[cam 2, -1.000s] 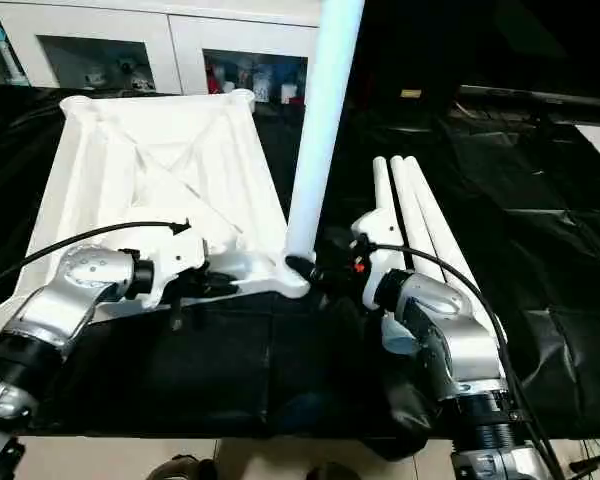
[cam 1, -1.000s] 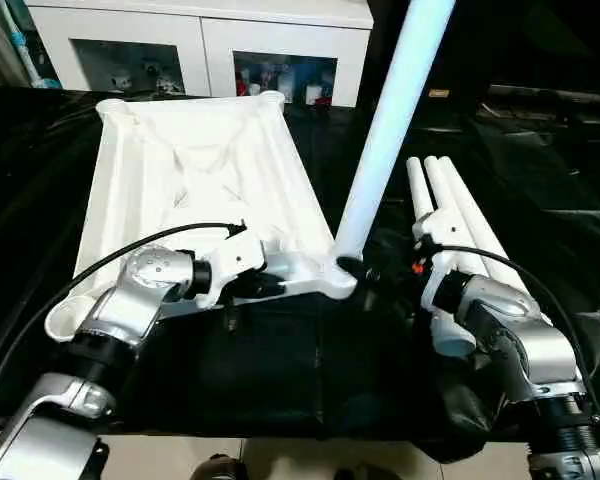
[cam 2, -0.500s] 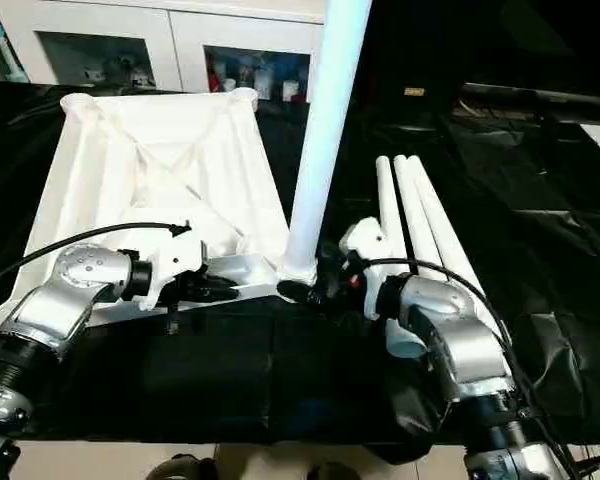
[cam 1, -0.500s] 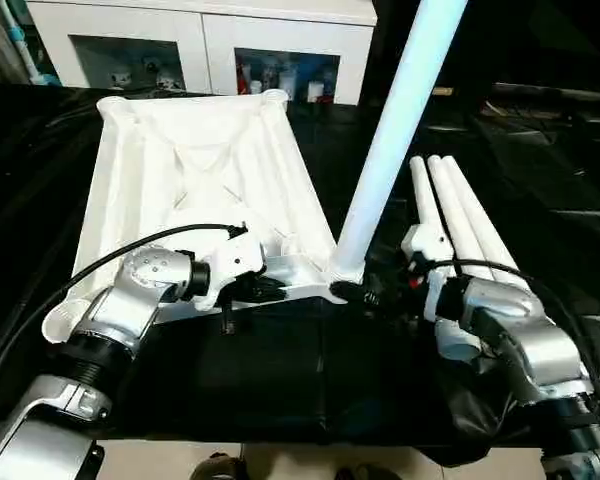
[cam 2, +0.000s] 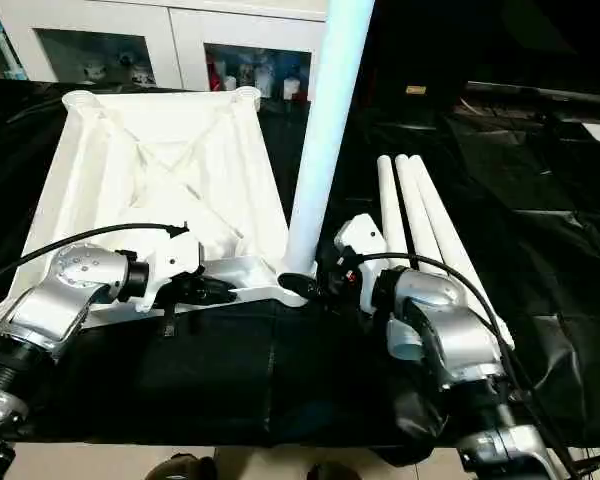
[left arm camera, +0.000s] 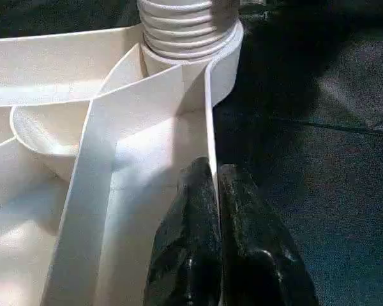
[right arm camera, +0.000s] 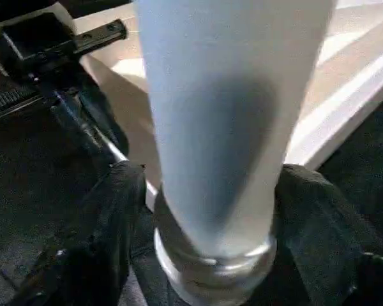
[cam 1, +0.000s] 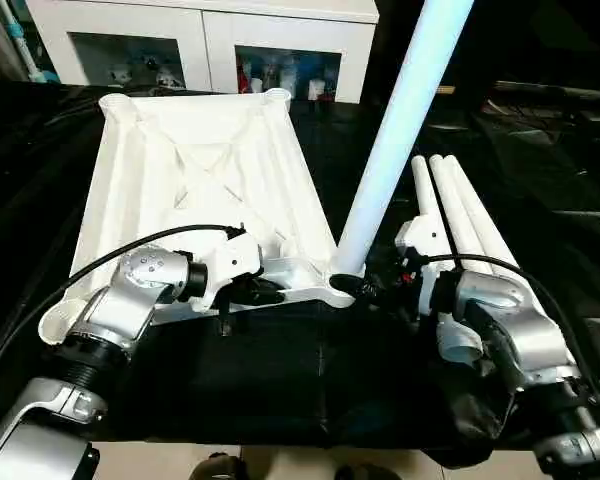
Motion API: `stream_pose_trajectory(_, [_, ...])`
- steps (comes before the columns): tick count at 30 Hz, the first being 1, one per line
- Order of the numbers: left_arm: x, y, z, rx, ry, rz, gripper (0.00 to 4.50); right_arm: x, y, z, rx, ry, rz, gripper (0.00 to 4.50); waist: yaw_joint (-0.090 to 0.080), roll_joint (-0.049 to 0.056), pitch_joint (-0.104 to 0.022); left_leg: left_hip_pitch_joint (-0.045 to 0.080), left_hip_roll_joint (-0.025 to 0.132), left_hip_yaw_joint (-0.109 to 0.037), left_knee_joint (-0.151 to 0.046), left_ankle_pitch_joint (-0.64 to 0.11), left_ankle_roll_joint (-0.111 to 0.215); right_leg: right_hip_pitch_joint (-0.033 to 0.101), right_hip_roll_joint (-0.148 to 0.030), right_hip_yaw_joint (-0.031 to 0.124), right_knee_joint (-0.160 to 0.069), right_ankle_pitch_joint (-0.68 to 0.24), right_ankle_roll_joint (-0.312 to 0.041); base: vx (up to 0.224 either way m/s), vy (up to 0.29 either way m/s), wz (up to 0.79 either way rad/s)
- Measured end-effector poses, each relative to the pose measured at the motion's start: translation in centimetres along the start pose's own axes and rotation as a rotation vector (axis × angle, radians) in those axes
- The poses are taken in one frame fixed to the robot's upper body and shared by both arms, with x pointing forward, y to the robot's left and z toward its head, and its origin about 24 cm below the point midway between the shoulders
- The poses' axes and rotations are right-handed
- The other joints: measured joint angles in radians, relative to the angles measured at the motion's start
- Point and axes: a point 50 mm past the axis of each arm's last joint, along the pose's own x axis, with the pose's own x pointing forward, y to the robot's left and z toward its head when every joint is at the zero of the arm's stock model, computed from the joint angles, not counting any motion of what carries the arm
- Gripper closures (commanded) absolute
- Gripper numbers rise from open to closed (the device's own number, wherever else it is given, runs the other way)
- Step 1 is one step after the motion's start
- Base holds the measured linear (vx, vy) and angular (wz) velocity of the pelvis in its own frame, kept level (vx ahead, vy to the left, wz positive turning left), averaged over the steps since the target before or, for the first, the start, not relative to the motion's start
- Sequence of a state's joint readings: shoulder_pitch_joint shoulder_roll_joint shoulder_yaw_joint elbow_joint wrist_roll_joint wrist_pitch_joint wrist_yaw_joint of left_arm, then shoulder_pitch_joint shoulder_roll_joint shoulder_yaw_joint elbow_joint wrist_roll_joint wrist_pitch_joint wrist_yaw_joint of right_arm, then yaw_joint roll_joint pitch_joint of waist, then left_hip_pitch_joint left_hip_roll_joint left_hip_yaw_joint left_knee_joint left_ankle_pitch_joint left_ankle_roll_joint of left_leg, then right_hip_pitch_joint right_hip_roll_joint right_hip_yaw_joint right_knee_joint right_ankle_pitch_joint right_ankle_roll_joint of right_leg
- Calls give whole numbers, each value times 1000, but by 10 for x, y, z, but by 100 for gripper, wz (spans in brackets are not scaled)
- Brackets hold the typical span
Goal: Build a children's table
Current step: Rotate leg to tighten
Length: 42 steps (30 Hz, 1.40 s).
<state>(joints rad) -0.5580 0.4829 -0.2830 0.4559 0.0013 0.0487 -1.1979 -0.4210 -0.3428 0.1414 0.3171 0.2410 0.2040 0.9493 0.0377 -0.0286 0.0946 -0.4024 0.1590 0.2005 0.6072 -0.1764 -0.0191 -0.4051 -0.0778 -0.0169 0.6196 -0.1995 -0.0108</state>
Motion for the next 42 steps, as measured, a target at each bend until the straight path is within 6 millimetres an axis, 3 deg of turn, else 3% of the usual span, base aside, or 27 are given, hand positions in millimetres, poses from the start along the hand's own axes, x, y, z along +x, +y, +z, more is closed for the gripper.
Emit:
stream_pose_trajectory(5, [-2, 0, 0, -5, 1, -10, 450, -1, 0, 0, -9, -4, 15, 198, 1, 0, 0, 0, 0, 1, -2, 0, 0, 0, 0, 0, -3, 0, 0, 0, 0, 0])
stream_pose_trajectory(13, [-2, 0, -1, -11, 4, -13, 450, 0, -2, 2, -27, -20, 32, 237, 0, 0, 0, 1, 0, 1, -3, 0, 0, 1, 0, 0, -4, 0, 0, 0, 0, 0])
stream_pose_trajectory(32, [-3, -2, -1, -13, 10, -1, 450, 2, 5, -6, -3, -58, 1, 246, -3, -1, -1, 2, 0, 2, -7, 0, 0, 2, 0, 0, -8, 0, 0, 0, 0, 0])
stream_pose_trajectory(38, [18, 12, 4, -49, 42, 180, 450, 27, -5, -10, 117, -134, -318, 246, -9, -5, -1, 9, 0, 1, -9, 0, 0, 3, 0, 0, -10, -5, 7, -18, 2, -3])
stream_pose_trajectory(42, [37, 19, 9, -105, 64, 295, 450, 50, -12, -8, 206, -148, -545, 246, -15, -4, 1, 18, -1, -4, -15, -1, -1, 3, 0, -4, -24, -11, 13, -61, 18, -12])
